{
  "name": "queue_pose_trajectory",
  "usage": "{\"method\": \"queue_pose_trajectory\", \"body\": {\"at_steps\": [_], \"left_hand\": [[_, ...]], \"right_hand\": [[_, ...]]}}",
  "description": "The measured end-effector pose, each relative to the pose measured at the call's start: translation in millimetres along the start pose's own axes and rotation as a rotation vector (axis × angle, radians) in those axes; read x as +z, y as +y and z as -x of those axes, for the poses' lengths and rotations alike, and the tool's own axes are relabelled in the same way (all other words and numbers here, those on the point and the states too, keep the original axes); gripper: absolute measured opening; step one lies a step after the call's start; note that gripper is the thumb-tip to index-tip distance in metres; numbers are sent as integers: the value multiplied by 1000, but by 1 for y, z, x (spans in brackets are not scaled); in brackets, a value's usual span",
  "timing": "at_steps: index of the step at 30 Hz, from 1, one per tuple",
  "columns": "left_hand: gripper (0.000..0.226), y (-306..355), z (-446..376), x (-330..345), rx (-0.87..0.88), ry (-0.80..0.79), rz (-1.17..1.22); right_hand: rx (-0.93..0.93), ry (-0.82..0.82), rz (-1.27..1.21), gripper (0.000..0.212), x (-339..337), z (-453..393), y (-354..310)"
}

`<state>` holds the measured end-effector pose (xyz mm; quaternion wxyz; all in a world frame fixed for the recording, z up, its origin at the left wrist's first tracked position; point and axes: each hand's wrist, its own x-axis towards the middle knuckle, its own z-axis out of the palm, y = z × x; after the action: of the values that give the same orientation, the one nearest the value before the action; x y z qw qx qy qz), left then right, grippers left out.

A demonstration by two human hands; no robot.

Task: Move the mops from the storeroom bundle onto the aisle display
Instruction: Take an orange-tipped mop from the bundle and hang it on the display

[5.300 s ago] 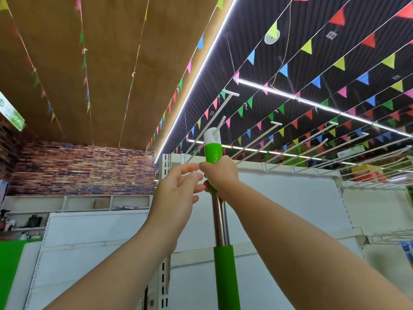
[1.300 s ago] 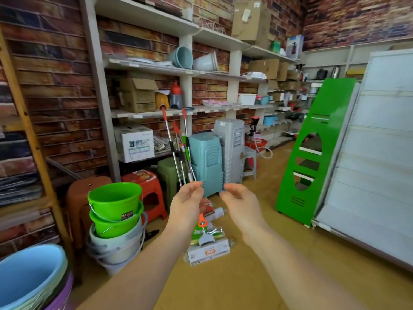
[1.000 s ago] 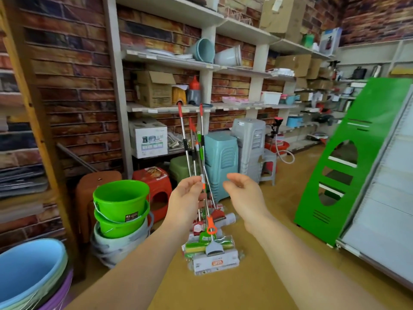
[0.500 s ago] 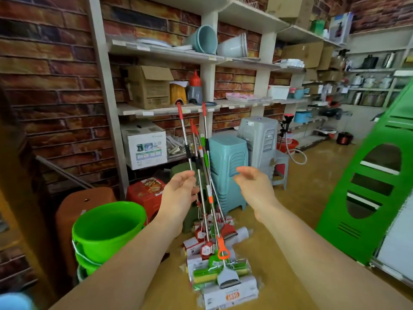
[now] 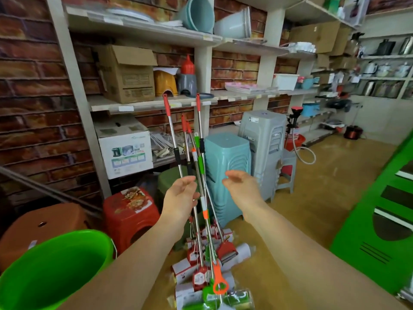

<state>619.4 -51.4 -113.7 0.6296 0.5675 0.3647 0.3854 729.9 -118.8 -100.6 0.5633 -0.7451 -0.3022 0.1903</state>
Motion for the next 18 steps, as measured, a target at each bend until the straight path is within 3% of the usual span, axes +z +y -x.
{"method": "queue_pose_trajectory", "body": {"at_steps": [9, 18], "left_hand": [[18, -8, -131, 32, -62, 14, 7], [20, -9, -259, 22, -84, -30, -18]], "right_hand": [[36, -38, 62, 37, 28, -134, 12], [112, 22, 33, 36, 79, -230, 12]]}}
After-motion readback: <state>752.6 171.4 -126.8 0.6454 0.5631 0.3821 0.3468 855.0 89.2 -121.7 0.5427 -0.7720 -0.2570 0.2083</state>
